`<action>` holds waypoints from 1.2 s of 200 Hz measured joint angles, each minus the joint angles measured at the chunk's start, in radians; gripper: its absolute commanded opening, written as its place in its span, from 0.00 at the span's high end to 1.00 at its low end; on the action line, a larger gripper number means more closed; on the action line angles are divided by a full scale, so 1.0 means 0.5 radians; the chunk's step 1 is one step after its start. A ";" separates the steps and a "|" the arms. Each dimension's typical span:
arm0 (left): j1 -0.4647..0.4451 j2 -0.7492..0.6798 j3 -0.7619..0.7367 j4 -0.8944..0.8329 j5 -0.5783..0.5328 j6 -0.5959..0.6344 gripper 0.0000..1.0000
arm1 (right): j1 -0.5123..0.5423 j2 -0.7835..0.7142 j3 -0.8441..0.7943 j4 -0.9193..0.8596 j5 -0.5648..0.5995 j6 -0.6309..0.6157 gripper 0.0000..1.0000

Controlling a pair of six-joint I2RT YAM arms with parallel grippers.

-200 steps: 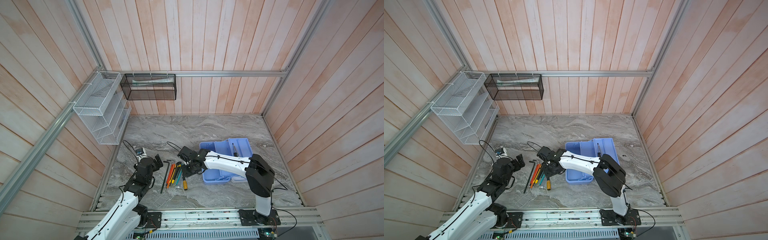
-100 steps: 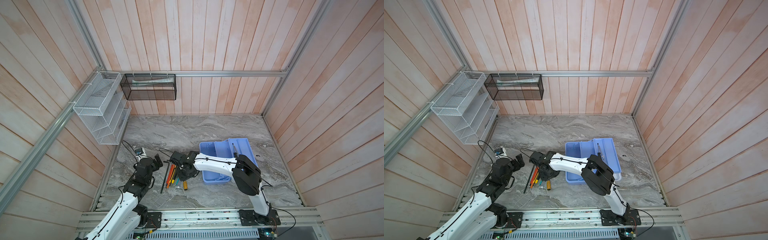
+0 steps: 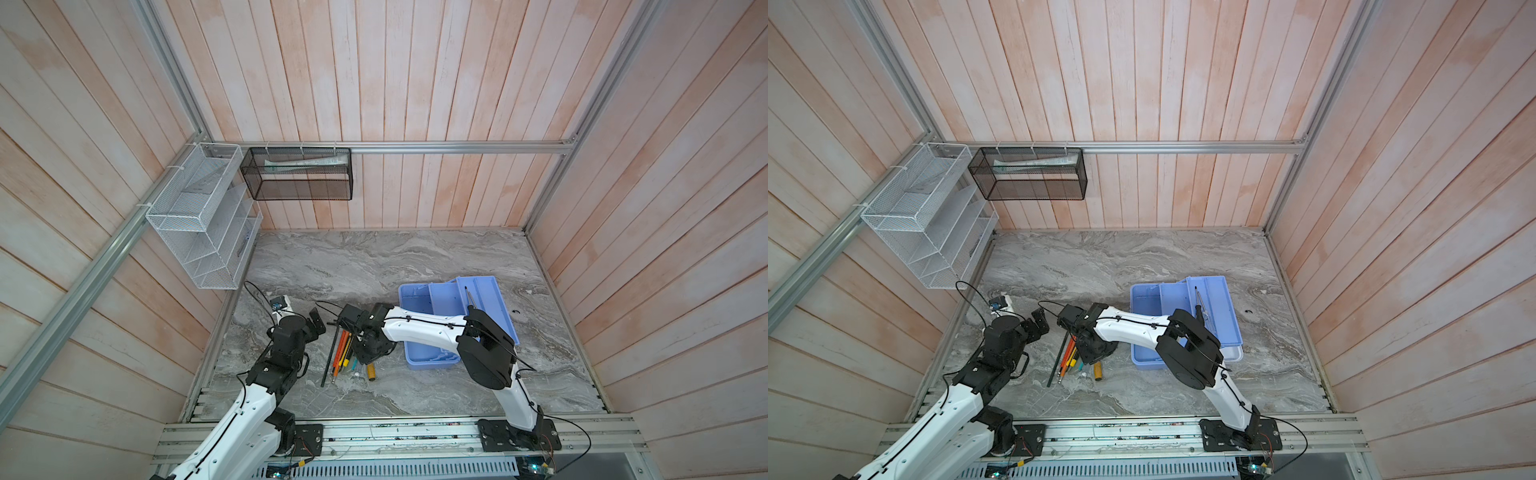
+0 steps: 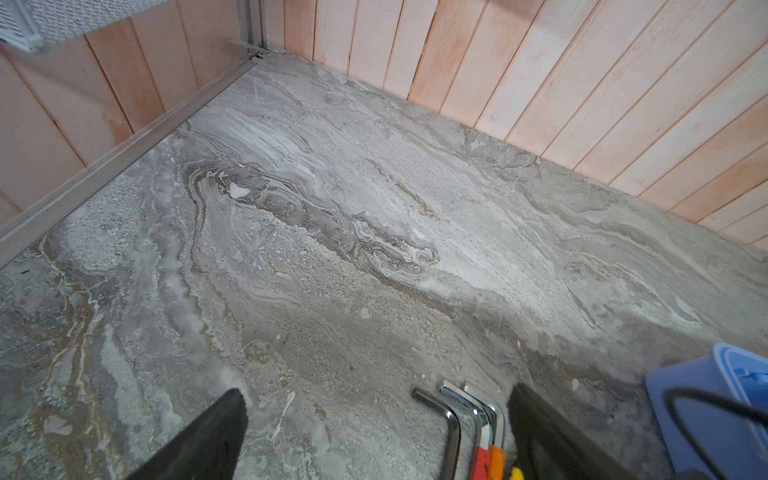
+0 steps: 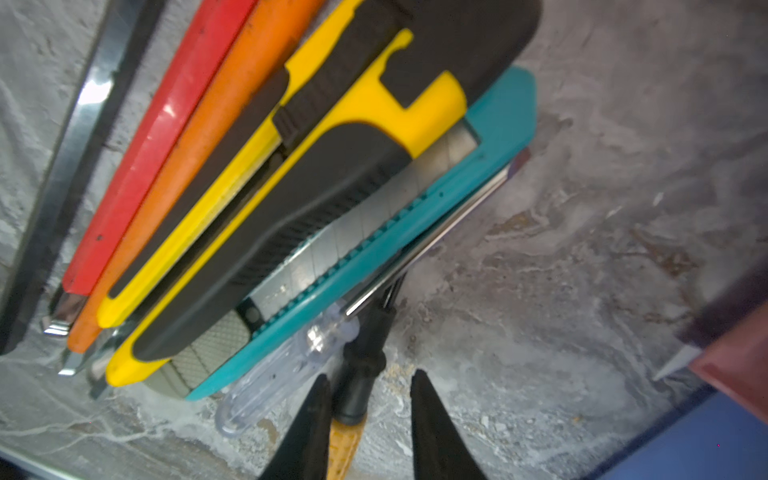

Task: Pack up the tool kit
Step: 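Move the right gripper to the tools and grasp the wood-handled screwdriver, then carry the wood-handled screwdriver into the blue tray compartment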

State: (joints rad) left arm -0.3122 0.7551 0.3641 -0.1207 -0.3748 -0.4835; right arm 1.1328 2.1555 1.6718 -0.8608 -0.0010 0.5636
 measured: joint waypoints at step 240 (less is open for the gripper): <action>0.009 0.002 0.000 0.001 0.000 0.000 0.00 | -0.130 -0.155 -0.211 -0.055 0.142 0.082 0.99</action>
State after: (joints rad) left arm -0.3077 0.7563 0.3641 -0.1204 -0.3748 -0.4835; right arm 1.0679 2.0781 1.5665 -0.8883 0.0700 0.6044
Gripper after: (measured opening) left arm 0.998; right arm 0.127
